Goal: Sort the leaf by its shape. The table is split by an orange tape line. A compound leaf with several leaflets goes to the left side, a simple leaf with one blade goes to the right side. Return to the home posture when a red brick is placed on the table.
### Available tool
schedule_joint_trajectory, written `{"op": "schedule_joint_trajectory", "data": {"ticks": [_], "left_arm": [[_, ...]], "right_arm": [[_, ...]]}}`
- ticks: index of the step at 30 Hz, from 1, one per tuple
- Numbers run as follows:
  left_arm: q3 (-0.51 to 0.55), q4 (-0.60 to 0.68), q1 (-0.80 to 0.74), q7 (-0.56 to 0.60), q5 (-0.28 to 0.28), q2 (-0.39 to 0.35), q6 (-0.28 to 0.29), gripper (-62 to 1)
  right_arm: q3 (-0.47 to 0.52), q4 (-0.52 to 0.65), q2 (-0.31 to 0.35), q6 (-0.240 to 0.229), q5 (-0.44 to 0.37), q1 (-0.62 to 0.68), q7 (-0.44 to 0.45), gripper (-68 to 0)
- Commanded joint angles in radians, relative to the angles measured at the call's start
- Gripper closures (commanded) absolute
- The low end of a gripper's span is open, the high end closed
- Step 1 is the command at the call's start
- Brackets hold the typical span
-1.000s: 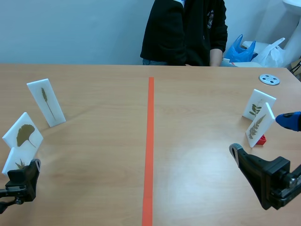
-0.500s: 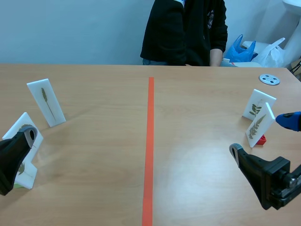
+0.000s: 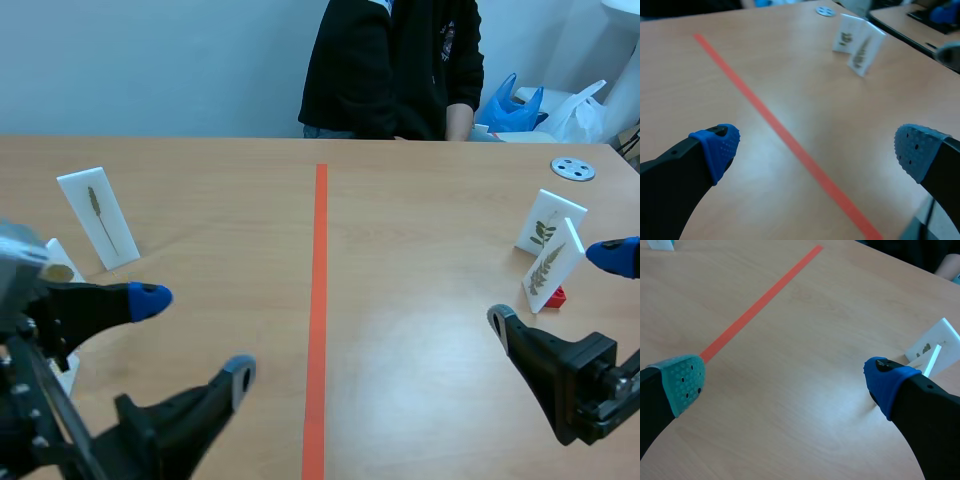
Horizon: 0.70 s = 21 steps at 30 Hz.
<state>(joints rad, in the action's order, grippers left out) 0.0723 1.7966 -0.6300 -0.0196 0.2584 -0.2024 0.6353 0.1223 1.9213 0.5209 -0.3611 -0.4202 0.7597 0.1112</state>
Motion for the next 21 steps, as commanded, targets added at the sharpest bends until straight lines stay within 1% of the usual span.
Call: {"op": "schedule_joint_trajectory", "data": {"ticks": [1, 4, 8, 11, 21], "left_arm": [[-0.005, -0.004, 0.024, 0.013, 0.005, 0.0, -0.047, -62.3], [-0.037, -0.004, 0.046, -0.021, -0.01, 0.0, -0.1, -62.3], [-0.043, -0.004, 0.061, -0.034, -0.043, -0.001, -0.14, -62.3], [-0.043, -0.004, 0.066, -0.033, -0.061, -0.001, -0.147, -62.3], [-0.043, -0.004, 0.065, -0.033, -0.061, -0.001, -0.147, -62.3]], "right_arm": [[0.002, 0.008, -0.001, 0.003, -0.011, -0.012, 0.018, -66.7], [0.002, 0.008, -0.001, 0.003, -0.011, -0.012, 0.018, -66.7], [0.002, 0.008, -0.001, 0.003, -0.011, -0.012, 0.018, -66.7], [0.002, 0.008, -0.001, 0.003, -0.011, -0.012, 0.018, -66.7], [0.002, 0.008, -0.001, 0.003, -0.011, -0.012, 0.018, -66.7]]}}
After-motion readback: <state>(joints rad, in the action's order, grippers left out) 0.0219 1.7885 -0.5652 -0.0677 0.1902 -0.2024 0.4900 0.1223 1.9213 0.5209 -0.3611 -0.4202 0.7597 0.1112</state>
